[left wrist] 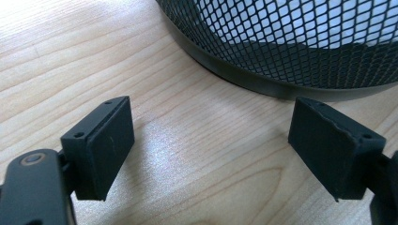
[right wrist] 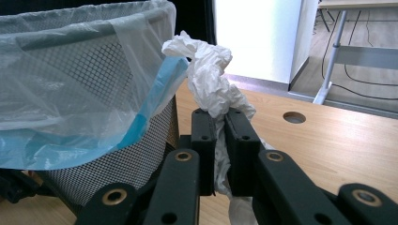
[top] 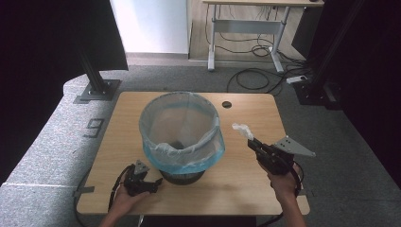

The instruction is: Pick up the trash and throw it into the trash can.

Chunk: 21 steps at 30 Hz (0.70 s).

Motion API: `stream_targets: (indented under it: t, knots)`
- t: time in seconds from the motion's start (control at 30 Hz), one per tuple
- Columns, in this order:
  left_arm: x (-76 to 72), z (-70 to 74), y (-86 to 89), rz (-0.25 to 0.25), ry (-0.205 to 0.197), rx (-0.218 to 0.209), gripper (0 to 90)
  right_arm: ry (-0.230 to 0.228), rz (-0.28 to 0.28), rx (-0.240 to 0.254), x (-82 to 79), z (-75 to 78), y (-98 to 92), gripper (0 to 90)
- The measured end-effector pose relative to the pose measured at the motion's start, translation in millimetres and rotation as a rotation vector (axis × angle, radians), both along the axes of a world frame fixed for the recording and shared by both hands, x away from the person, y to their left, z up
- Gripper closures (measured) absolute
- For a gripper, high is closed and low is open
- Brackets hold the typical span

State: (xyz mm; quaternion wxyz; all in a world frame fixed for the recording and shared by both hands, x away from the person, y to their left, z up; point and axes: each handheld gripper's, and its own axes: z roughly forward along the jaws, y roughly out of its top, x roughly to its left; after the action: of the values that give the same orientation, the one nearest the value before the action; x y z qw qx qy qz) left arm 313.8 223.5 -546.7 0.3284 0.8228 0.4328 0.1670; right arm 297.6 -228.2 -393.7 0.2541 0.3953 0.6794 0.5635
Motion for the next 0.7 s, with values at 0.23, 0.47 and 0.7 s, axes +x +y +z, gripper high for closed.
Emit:
stream_targets:
  t: [0.23,0.47,0.7]
  knots:
    - [0.0,0.0,0.0,0.000,0.000,0.000,14.6,-0.020,0.009,0.003,-1.0,6.3,7.7,82.8]
    - [0.0,0.0,0.0,0.000,0.000,0.000,14.6,-0.033,0.024,0.011,-0.4,14.1,14.1,82.8]
    - [0.0,0.0,0.0,0.000,0.000,0.000,14.6,-0.046,0.032,0.009,2.1,22.4,20.2,82.8]
